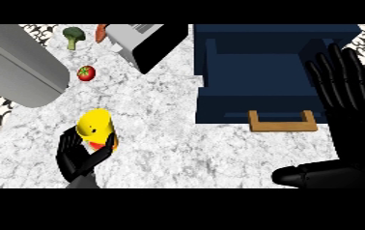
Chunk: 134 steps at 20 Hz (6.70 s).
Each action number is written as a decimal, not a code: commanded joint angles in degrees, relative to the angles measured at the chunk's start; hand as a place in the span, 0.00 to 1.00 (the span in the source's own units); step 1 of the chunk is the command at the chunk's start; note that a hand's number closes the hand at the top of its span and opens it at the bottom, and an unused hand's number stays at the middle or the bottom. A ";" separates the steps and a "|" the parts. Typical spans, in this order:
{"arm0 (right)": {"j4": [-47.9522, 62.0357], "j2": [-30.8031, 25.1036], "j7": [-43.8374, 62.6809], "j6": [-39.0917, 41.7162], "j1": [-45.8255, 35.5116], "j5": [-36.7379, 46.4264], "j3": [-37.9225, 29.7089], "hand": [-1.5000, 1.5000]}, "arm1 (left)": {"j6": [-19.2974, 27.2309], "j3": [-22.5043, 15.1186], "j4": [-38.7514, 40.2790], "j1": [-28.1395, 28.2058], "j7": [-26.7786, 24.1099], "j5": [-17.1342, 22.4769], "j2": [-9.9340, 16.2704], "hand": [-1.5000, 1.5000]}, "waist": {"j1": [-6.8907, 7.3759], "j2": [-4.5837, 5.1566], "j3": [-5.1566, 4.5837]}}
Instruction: Pick up the cup, place it into the drawer and close the drawer
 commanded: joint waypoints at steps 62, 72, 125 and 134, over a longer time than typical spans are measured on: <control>-0.22 -1.60 0.25 2.54 1.38 -3.22 -2.87 0.00 | 15.71 -25.51 -5.45 -55.20 46.01 -11.56 -2.59 1.00 | -1.95 0.24 0.04; 4.61 -1.18 -4.06 3.00 0.03 -0.68 -2.37 0.00 | 14.22 -31.13 10.61 -60.47 39.10 -3.29 -2.59 1.00 | -3.14 0.80 0.07; -0.32 -13.98 -2.99 18.61 6.53 0.64 -3.95 1.00 | 19.72 -39.11 -23.87 -37.59 43.03 14.35 14.68 0.00 | 1.86 -0.69 0.03; 6.85 -10.13 -8.97 13.43 3.63 20.38 5.55 1.00 | 9.68 -34.90 -38.07 -17.32 42.30 16.74 24.01 0.00 | 1.48 -0.07 0.02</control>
